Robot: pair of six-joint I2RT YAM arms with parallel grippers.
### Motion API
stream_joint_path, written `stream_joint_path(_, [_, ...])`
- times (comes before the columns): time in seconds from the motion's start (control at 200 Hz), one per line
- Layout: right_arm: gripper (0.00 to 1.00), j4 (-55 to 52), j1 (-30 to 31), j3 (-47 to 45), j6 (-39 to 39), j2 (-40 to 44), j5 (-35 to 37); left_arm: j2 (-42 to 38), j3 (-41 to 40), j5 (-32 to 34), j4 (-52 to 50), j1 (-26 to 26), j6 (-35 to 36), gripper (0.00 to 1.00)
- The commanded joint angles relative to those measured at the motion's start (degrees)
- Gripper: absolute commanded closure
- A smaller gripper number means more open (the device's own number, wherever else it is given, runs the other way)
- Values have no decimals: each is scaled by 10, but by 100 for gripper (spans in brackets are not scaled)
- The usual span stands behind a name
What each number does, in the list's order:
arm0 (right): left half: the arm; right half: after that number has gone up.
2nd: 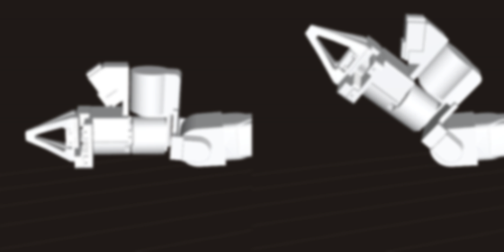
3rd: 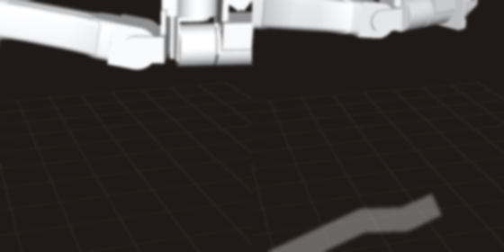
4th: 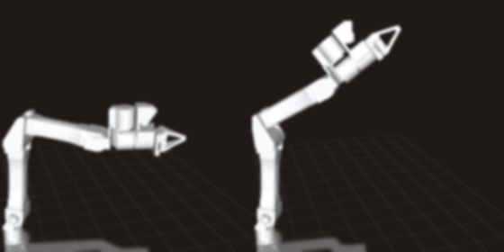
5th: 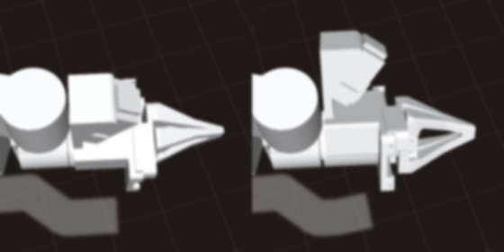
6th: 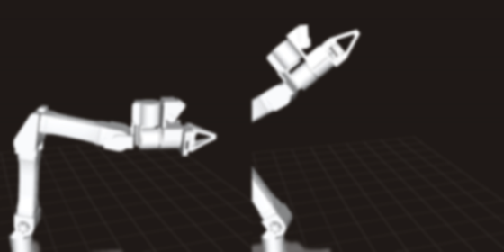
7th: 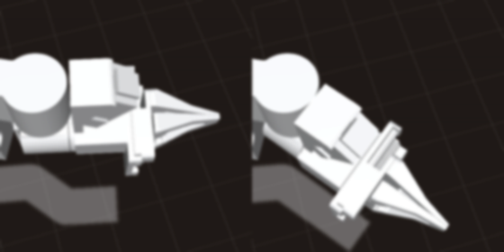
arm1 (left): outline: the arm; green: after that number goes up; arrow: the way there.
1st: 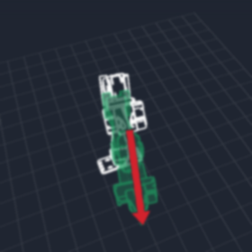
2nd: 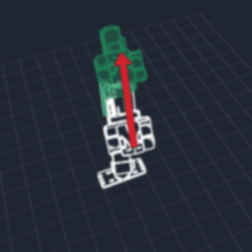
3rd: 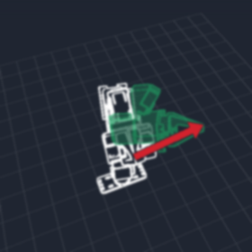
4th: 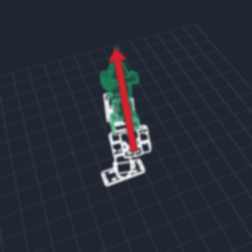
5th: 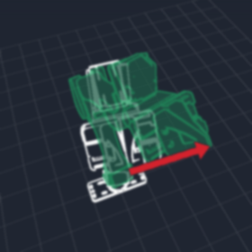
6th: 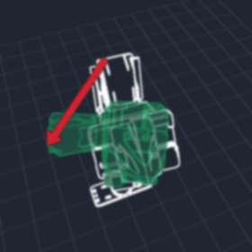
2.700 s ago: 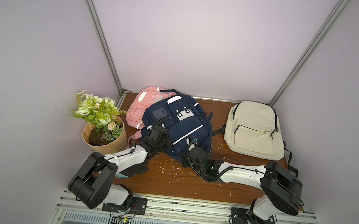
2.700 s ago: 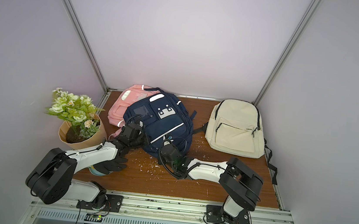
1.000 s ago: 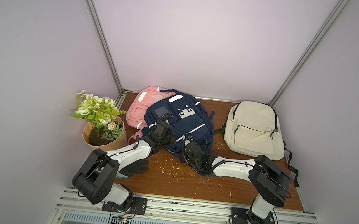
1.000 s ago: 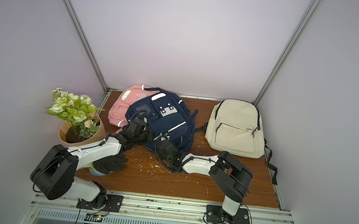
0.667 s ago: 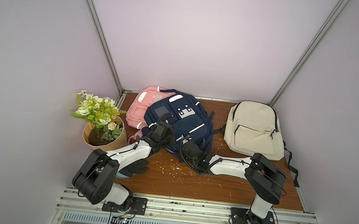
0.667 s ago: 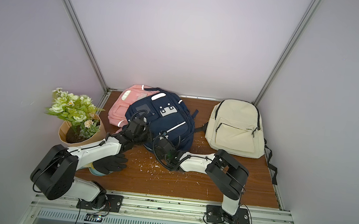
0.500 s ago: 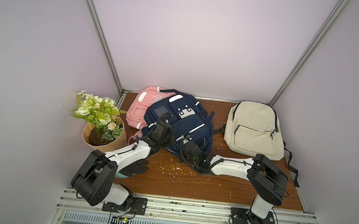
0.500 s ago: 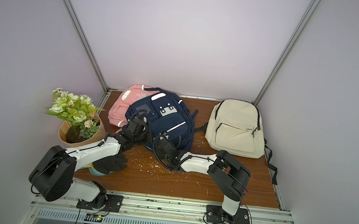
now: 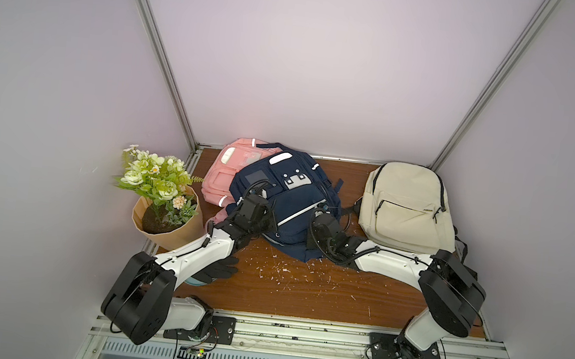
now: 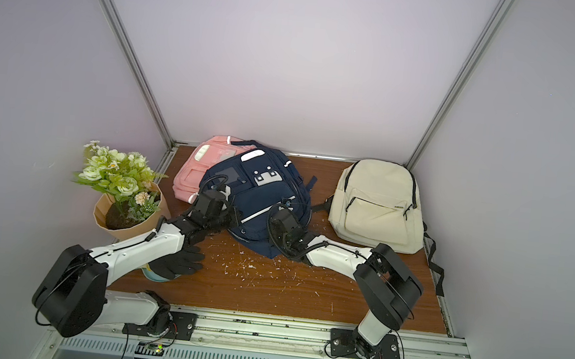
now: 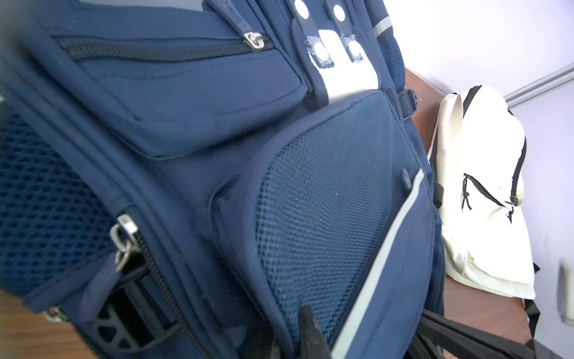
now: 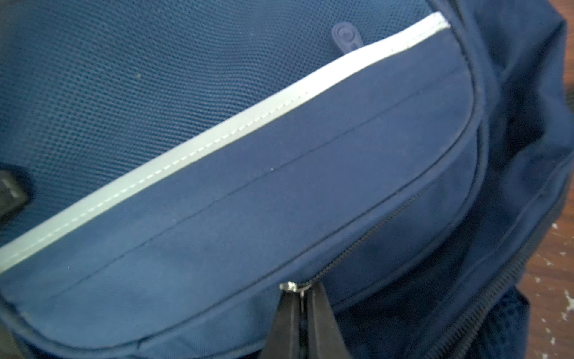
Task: Zip up the backpack
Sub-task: Zip the zipper on the backpack.
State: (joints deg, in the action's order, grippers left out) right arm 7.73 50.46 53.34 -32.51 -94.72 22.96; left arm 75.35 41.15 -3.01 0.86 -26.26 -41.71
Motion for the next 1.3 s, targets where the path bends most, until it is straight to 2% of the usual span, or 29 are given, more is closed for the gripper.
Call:
stream_joint_path(0.0, [100, -23, -7, -1, 4, 7, 27, -25, -2, 58, -27, 27, 19, 100])
stream_joint_path(0.03, [100, -16, 4, 0, 11, 9, 28, -28, -2, 61, -33, 28, 17, 98])
stream_joint_path(0.135, [100, 5, 60, 9, 36, 15, 42, -53, -21, 57, -40, 28, -11, 69])
stream_joint_path(0.285, [100, 30, 114, 22, 31, 11, 26, -117, -71, 33, -43, 5, -66, 43])
stream_joint_path(0.36, [100, 38, 131, 26, 32, 5, 25, -149, -86, 55, -65, -26, -91, 34])
stream_joint_path(0.46, [100, 46, 147, 31, 40, -2, 23, -175, -114, 43, -60, -43, -118, 31])
stream_joint_path(0.661, [100, 62, 172, 39, 51, -8, 7, -180, -154, 14, -22, -46, -137, 35])
stream_joint_path(0.841, [100, 71, 179, 34, 59, -6, 10, -161, -151, 4, -13, -46, -134, 45])
stream_joint_path(0.901, [100, 76, 180, 30, 63, -1, 6, -155, -153, 4, -9, -46, -136, 51])
stream_joint_path(1.131, [100, 69, 173, 27, 84, 11, 16, -138, -121, 43, -39, -46, -120, 90])
stream_joint_path(1.211, [100, 69, 158, 13, 90, 28, 13, -134, -110, 65, -60, -45, -110, 99])
stream_joint_path(1.296, [100, 59, 135, 0, 103, 45, 9, -138, -108, 80, -75, -41, -100, 100])
